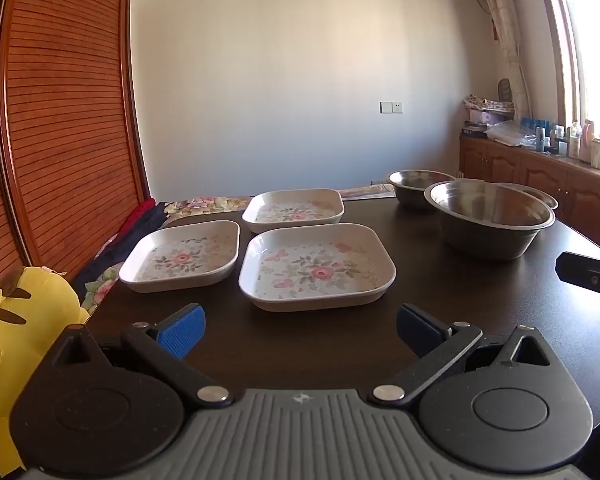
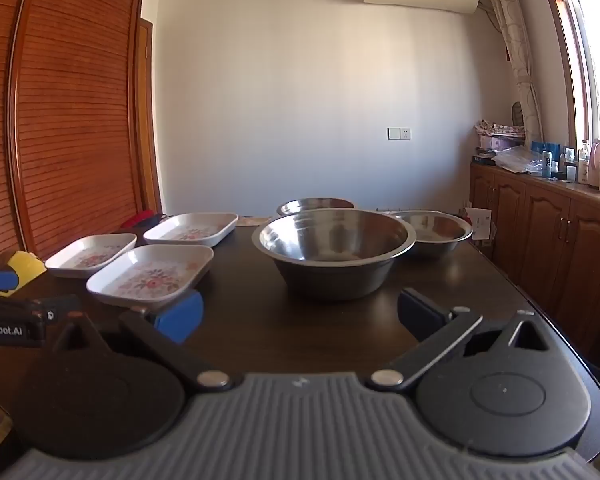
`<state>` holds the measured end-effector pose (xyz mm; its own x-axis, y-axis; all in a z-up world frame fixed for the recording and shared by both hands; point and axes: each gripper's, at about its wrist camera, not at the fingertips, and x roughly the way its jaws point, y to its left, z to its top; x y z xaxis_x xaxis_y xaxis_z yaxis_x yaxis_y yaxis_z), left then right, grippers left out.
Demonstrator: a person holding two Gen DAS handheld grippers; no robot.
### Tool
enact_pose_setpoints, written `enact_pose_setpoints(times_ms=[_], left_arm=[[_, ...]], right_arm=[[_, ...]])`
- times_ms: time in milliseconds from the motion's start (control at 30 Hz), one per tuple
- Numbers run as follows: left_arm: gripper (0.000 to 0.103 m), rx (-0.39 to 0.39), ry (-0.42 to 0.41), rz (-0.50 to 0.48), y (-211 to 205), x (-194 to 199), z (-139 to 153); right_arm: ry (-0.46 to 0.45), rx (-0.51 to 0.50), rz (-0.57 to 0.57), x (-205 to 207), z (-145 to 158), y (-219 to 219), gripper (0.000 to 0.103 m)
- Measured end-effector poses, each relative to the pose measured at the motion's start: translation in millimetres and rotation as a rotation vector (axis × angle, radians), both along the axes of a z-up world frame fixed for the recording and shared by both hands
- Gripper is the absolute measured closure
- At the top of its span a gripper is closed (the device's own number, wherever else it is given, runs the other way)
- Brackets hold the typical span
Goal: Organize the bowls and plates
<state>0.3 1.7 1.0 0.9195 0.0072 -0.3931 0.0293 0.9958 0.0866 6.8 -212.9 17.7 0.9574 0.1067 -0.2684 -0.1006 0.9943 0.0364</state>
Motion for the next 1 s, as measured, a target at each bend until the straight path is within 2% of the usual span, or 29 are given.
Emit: enact_pose_setpoints(times_ms=[1000], left_arm=[[0.000, 0.007, 0.000, -0.002, 0.0, -0.3, 0.8]], right_arm=[[0.002, 0.007, -0.008, 0.2, -2.0, -3.9, 0.000]])
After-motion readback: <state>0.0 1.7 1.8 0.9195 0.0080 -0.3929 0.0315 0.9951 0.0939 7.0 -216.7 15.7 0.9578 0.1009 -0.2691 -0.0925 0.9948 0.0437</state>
